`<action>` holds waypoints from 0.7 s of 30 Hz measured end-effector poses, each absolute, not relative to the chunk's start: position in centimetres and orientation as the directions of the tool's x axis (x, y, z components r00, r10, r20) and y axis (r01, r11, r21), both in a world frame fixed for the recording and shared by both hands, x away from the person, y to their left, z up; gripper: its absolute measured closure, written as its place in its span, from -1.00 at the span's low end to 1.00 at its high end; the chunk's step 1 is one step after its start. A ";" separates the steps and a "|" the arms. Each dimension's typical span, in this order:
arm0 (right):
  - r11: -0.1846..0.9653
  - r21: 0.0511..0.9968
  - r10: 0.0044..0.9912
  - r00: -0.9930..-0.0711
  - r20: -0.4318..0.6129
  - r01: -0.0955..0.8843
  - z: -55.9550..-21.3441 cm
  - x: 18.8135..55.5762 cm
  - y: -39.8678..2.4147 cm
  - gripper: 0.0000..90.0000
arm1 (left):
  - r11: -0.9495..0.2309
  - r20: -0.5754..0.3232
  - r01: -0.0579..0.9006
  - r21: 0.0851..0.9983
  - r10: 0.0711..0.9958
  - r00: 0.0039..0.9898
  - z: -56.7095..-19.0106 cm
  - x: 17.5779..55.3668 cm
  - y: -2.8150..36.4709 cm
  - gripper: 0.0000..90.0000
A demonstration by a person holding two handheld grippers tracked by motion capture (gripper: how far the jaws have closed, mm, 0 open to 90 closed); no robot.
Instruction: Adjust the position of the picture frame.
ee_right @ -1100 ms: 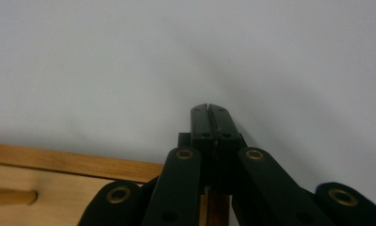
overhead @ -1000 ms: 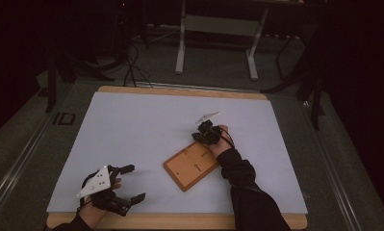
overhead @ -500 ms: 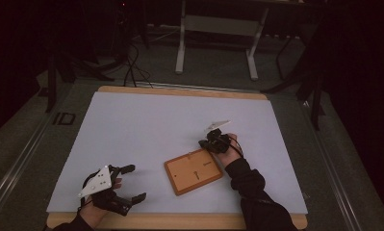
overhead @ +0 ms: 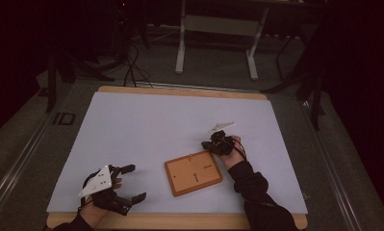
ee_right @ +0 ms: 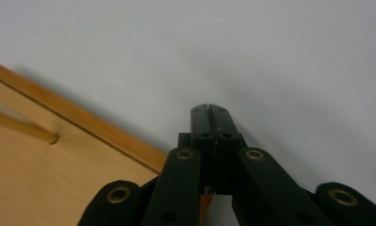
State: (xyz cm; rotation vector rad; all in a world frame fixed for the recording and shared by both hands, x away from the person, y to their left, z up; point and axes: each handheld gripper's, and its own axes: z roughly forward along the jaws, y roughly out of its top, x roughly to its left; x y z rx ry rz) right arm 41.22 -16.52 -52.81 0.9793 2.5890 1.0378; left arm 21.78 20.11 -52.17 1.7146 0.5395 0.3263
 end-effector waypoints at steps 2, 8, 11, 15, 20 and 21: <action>0.538 0.671 0.640 -0.765 0.069 0.511 -52.8 41.2 -16.5 1.00 | -0.144 -0.075 0.174 0.974 0.520 0.851 -52.2 21.8 20.1 -0.96; 0.548 0.658 0.640 -0.766 0.067 0.516 -53.2 41.2 -16.5 1.00 | -0.141 -0.076 0.174 0.975 0.521 0.850 -52.2 21.8 20.2 -0.96; 0.563 0.646 0.637 -0.768 0.059 0.516 -53.2 40.7 -16.7 1.00 | -0.145 -0.074 0.173 0.974 0.518 0.852 -52.2 21.7 20.1 -0.96; 0.559 0.647 0.638 -0.767 0.064 0.518 -53.2 40.1 -17.1 1.00 | -0.146 -0.073 0.173 0.974 0.519 0.852 -52.2 21.7 20.1 -0.96; 0.552 0.649 0.637 -0.767 0.076 0.523 -53.3 39.3 -17.5 1.00 | -0.146 -0.078 0.177 0.973 0.515 0.854 -52.2 21.9 20.0 -0.96; 0.546 0.654 0.636 -0.768 0.083 0.523 -53.3 38.9 -17.7 1.00 | -0.149 -0.076 0.176 0.973 0.514 0.855 -52.2 21.9 19.9 -0.96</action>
